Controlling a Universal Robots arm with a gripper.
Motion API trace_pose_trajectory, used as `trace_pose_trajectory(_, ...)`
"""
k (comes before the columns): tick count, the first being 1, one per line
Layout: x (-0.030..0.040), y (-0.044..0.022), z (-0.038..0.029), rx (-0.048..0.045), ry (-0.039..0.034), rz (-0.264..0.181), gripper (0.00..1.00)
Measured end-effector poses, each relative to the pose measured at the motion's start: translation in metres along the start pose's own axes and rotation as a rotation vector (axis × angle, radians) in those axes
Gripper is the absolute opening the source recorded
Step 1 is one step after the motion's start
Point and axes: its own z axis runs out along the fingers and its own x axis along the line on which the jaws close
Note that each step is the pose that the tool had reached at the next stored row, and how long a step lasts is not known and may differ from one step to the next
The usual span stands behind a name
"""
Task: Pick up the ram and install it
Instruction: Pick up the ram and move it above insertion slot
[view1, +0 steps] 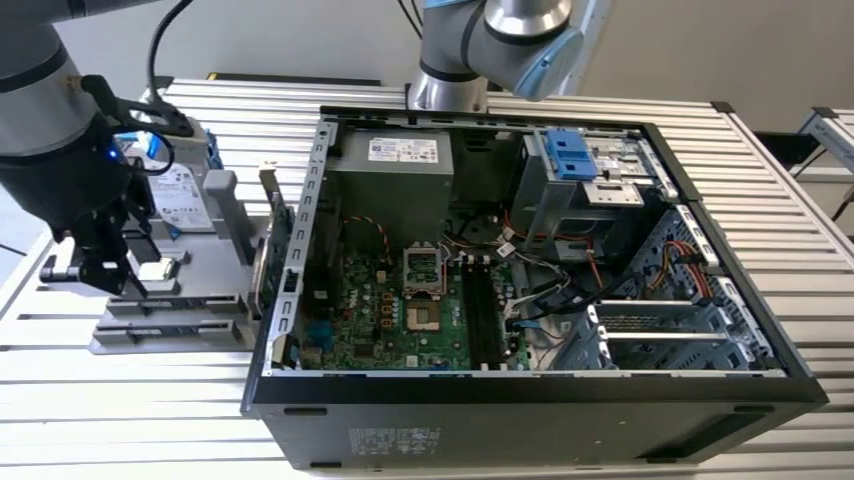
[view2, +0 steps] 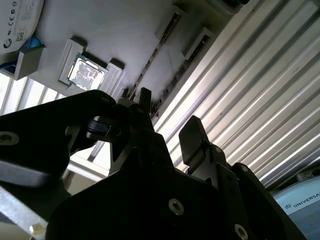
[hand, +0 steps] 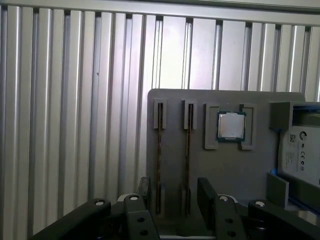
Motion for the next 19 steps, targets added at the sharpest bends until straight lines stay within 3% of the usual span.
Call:
trace_pose_trajectory(7, 0.0010, 0.0000, 0.0068, 0.0000, 0.0001, 0.000, 1.00)
trace_pose_trajectory(19, 0.0092, 0.0001, 0.0148, -0.0018, -0.0002, 0.000, 1.00)
